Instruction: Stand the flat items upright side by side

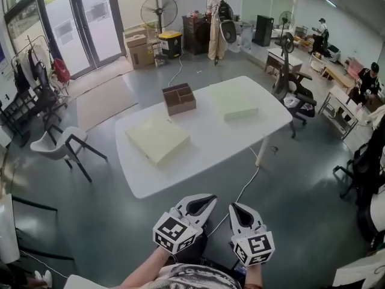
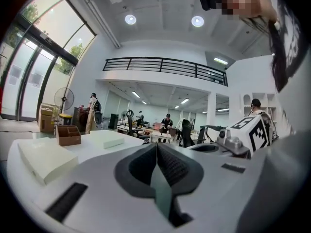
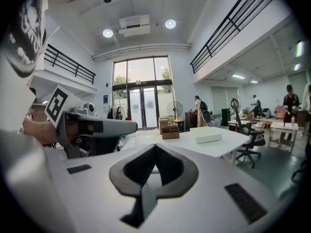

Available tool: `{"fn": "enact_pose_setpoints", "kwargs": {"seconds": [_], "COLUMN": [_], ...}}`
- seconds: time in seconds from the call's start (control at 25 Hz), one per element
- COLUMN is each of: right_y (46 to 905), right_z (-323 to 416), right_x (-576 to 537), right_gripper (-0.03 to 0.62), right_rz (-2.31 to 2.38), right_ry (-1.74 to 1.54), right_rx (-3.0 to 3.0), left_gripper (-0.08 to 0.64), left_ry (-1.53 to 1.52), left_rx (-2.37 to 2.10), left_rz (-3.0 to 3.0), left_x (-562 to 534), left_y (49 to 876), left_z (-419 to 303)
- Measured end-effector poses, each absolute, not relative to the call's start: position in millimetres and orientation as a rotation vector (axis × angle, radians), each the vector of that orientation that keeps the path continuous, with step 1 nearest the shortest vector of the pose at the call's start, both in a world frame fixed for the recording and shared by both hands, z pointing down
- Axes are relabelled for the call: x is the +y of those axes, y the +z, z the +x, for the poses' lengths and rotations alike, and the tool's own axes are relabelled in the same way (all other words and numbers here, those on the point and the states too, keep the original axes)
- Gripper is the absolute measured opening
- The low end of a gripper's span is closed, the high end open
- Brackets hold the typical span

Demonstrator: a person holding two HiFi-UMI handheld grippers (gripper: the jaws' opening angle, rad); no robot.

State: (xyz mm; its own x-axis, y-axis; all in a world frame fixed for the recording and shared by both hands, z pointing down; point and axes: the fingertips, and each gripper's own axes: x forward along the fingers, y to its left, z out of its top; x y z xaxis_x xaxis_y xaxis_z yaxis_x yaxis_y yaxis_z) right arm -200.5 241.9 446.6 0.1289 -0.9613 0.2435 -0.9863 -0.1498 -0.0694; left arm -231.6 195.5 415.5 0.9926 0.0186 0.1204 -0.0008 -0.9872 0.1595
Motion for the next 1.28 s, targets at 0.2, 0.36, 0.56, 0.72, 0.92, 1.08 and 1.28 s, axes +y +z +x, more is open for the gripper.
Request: {"fn": "enact_pose_setpoints", "kwargs": {"seconds": [0.2,0.36,0.56,0.72,0.92,1.08,1.28], "right_y": [429.4,427.8,433.4,440.2,449.3,457.5,455.5], "right_z": [-128.7,-90.9,-60.3,-44.3,-32.0,-24.9,-18.6], "right_x": [187.3,142.7,102.7,86.1,67.3,43.9,7.6], "right_gripper": [0.002,0.002,0.002,0.002,0.002,0.002,0.002], "right_rz": [2.357,2.358,2.366,2.378,2.362,2.288,2.193], "right_ry": [0.374,0.381,0.404,0.438,0.487,0.509,0.499], "right_rx": [-1.908,-1.884,-1.841,-1.802,-1.790,-1.809,-1.886], "left_gripper": [0.014,0.014,0.014,0.014,0.014,0.014,0.014], "left_ry": [0.189,0.178,0.185,0.203,0.205,0.178,0.168], "left_rx": [0.121,0.145,0.185,0.223,0.245,0.189,0.041], "left_rz": [2.994,2.995,2.975,2.954,2.928,2.914,2.884], "left_x": [142.6,93.8,48.6,31.7,17.9,-6.4,-42.8], "left_y": [401.1,396.9,402.2,409.4,417.5,418.4,423.8], "left_z": [-165.4,-120.0,-78.5,-60.9,-51.9,-50.6,-55.3]}}
